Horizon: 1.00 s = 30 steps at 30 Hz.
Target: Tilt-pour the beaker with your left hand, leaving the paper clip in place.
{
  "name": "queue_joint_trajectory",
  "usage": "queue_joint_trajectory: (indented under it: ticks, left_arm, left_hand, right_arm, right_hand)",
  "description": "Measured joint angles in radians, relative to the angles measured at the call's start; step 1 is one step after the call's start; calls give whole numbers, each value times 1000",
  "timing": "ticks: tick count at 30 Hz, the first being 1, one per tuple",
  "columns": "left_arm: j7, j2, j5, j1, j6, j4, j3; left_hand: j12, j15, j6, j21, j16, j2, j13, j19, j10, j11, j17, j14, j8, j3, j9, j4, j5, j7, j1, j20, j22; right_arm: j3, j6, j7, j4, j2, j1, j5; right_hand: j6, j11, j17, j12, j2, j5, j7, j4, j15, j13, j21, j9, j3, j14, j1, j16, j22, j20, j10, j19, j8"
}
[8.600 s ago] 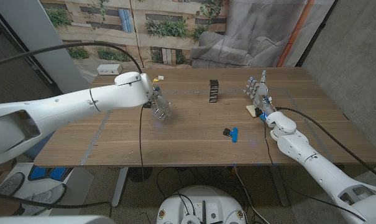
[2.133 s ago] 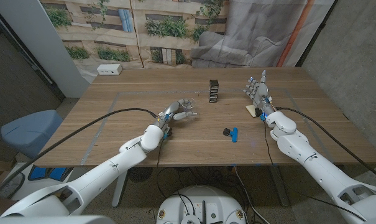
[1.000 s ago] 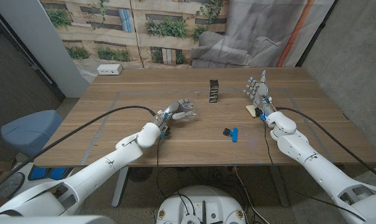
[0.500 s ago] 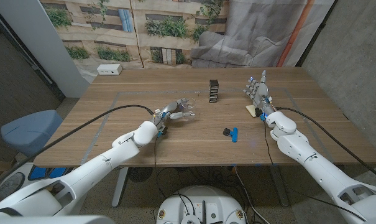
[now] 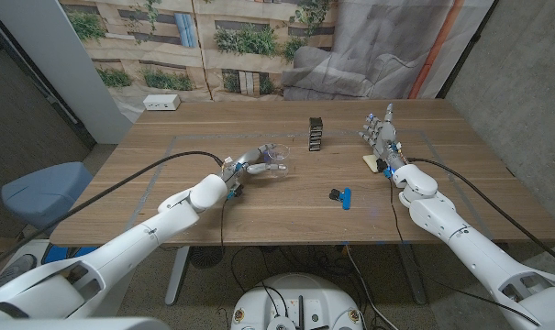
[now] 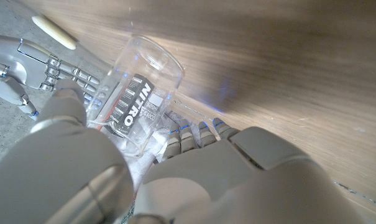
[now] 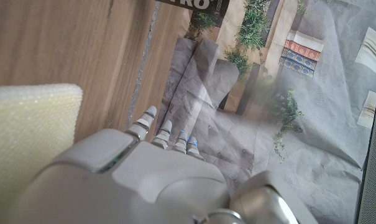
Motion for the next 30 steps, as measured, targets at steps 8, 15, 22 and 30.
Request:
queue_joint_trajectory:
  ticks: [8, 15, 22, 30]
  left_arm:
    - [-55, 28, -44, -1, -15, -10, -21]
    - [-95, 54, -84, 4, -33, -17, -46]
    - [-118, 73, -124, 14, -50, -23, -71]
    - [-152, 81, -187, 24, -87, -16, -103]
  left_hand:
    - [0, 18, -28, 0, 0, 14, -13, -23, -35, 22, 0, -37, -10, -4, 0, 4, 0, 11, -22, 2, 0]
    - [0, 23, -34, 0, 0, 24, -14, -35, -42, 29, 0, -52, -10, -4, 0, 4, 0, 16, -32, 12, 0]
    - [0, 23, -34, 0, 0, 28, -19, -40, -47, 23, 0, -52, -10, -8, 0, 8, 0, 16, -36, 6, 0]
    - [4, 23, -15, 5, 0, 50, -23, -30, -47, 23, 0, -52, -5, -5, 0, 12, 0, 10, -58, -18, 0]
  right_arm:
    - [0, 0, 0, -1, 0, 0, 0]
    - [0, -1, -1, -1, 0, 0, 0]
    - [0, -1, -1, -1, 0, 0, 0]
    - [0, -1, -1, -1, 0, 0, 0]
  right_hand:
    - [0, 0, 0, 0, 0, 0, 0, 0, 0, 0, 0, 0, 0, 0, 0, 0, 0, 0, 0, 0, 0]
    - [0, 0, 0, 0, 0, 0, 0, 0, 0, 0, 0, 0, 0, 0, 0, 0, 0, 0, 0, 0, 0]
    - [0, 0, 0, 0, 0, 0, 0, 0, 0, 0, 0, 0, 0, 0, 0, 0, 0, 0, 0, 0, 0]
    - [0, 0, 0, 0, 0, 0, 0, 0, 0, 0, 0, 0, 0, 0, 0, 0, 0, 0, 0, 0, 0]
